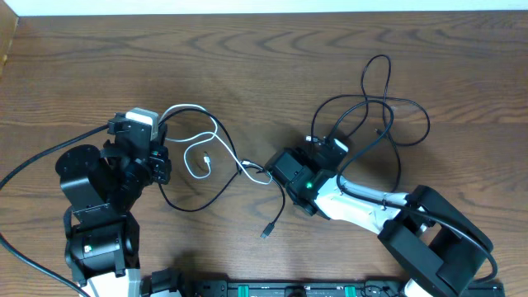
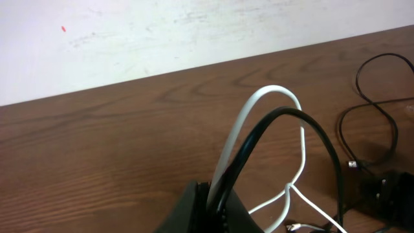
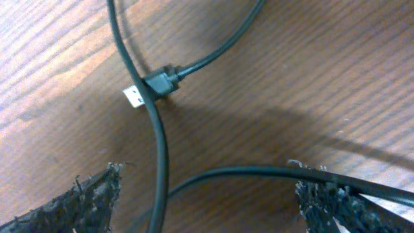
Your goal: Untangle cables
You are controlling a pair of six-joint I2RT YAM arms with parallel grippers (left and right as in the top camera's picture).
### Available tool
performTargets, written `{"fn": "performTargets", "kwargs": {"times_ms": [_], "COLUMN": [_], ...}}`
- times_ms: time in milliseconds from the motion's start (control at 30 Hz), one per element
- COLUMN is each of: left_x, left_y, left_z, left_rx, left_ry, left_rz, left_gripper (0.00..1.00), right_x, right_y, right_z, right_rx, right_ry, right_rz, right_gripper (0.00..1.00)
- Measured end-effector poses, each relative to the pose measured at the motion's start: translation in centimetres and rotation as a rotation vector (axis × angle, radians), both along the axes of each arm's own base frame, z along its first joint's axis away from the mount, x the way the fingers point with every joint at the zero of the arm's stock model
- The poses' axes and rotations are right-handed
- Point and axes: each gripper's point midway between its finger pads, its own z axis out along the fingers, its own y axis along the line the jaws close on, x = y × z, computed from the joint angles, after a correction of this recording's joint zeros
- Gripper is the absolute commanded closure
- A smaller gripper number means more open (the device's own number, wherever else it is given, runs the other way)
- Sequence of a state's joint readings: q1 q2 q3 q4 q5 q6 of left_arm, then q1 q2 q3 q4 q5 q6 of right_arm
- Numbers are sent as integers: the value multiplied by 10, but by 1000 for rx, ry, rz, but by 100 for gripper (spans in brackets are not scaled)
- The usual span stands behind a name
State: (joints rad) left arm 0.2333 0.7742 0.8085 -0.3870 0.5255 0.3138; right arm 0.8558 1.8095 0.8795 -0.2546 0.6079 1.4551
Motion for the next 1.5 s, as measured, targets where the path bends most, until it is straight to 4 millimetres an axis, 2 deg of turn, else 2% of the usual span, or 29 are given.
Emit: {"fn": "performTargets", "kwargs": {"times_ms": [133, 200, 233, 467, 633, 700, 733, 833, 867, 967, 1067, 1133, 1267, 1400, 1500], "left_x": [0, 0, 0, 0, 0, 0, 0, 0, 0, 0, 0, 0, 0, 0, -1], "left_y": [0, 0, 0, 0, 0, 0, 0, 0, 0, 0, 0, 0, 0, 0, 0], "left_z": [0, 0, 0, 0, -1, 0, 0, -1, -1, -1, -1, -1, -1, -1, -1], "left_rx": [0, -1, -1, -1, -1, -1, -1, -1, -1, -1, -1, -1, -1, -1, -2], "left_ry": [1, 2, 2, 2, 3, 2, 2, 3, 3, 3, 3, 3, 3, 3, 7], "left_rz": [0, 0, 0, 0, 0, 0, 0, 0, 0, 0, 0, 0, 0, 0, 0], "left_gripper": [92, 92, 93, 93, 92, 92, 93, 93, 93, 92, 93, 93, 93, 92, 93], "right_x": [3, 4, 4, 15, 22, 25, 26, 32, 34, 32, 22, 14, -4, -19, -29], "right_y": [4, 5, 5, -12, -13, -11, -9, -4, -2, -4, -22, -41, -80, -116, -142], "right_z": [1, -1, -2, -4, 0, 12, 22, 68, 102, 173, 249, 286, 331, 356, 366], "right_rx": [27, 37, 33, 26, -44, -91, -108, -136, -141, -145, -136, -135, -148, -196, -250], "right_ry": [-13, -8, -4, 4, 2, -4, -17, -98, -170, -323, -498, -585, -695, -758, -773], "right_rz": [-2, -5, -1, -41, 62, 146, 187, 300, 349, 422, 435, 413, 349, 268, 191], "right_gripper": [53, 79, 98, 99, 99, 99, 99, 99, 99, 99, 99, 99, 99, 99, 99]}}
